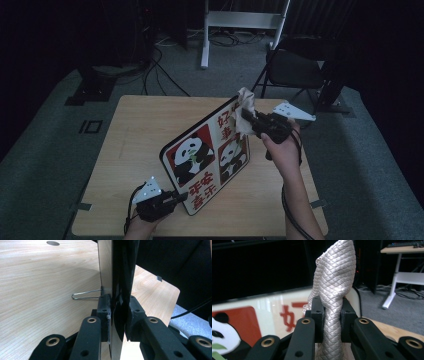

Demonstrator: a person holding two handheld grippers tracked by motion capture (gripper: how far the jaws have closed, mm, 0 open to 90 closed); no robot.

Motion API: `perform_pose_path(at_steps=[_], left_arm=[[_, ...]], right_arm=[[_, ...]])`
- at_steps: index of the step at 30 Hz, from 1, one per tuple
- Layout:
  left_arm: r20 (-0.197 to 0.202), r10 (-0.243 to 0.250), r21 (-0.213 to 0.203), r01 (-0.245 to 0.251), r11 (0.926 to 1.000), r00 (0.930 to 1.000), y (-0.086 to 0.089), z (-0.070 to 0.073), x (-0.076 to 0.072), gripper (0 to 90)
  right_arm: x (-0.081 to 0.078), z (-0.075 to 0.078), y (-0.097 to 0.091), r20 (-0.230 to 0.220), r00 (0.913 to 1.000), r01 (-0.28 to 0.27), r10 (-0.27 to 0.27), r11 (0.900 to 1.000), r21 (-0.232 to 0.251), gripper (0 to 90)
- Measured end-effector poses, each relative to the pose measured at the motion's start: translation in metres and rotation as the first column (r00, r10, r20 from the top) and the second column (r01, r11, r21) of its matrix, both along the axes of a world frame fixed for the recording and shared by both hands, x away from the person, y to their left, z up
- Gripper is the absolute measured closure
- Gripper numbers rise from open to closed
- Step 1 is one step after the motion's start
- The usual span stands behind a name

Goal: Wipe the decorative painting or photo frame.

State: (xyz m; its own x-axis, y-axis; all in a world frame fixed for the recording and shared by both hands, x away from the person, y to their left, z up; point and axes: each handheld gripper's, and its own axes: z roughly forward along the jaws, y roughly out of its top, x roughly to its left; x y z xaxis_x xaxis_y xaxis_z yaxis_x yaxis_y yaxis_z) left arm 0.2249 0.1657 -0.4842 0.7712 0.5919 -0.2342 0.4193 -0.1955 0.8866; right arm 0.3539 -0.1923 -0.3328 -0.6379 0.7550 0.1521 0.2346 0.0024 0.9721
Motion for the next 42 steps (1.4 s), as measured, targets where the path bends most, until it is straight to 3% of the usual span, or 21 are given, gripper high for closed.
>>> perform_pose_path(at_steps=[8, 13, 18, 42], left_arm=[[0.001, -0.002, 0.000, 0.002, 1.0000, 1.0000, 0.000, 0.000, 0.000, 77.6], [-0.003, -0.014, -0.010, 0.014, 0.9999, 0.9999, 0.002, -0.001, 0.001, 77.5], [0.004, -0.012, 0.004, 0.012, 0.9999, 0.9999, 0.001, 0.000, 0.000, 77.6], [-0.003, -0.015, 0.006, 0.015, 0.9999, 0.9999, 0.002, 0.000, 0.001, 77.5]], right_arm=[[0.003, 0.008, 0.017, 0.023, 0.9992, -0.033, 0.033, 0.9995, -0.001, 78.1], [0.008, 0.006, 0.022, 0.013, 0.9995, -0.030, 0.030, 0.9995, -0.001, 78.0], [0.015, -0.003, 0.028, -0.009, 0.9998, -0.018, 0.018, 0.9992, -0.036, 77.9], [0.012, -0.027, 0.027, -0.034, 0.9994, -0.001, 0.000, 0.9985, -0.055, 77.9]])
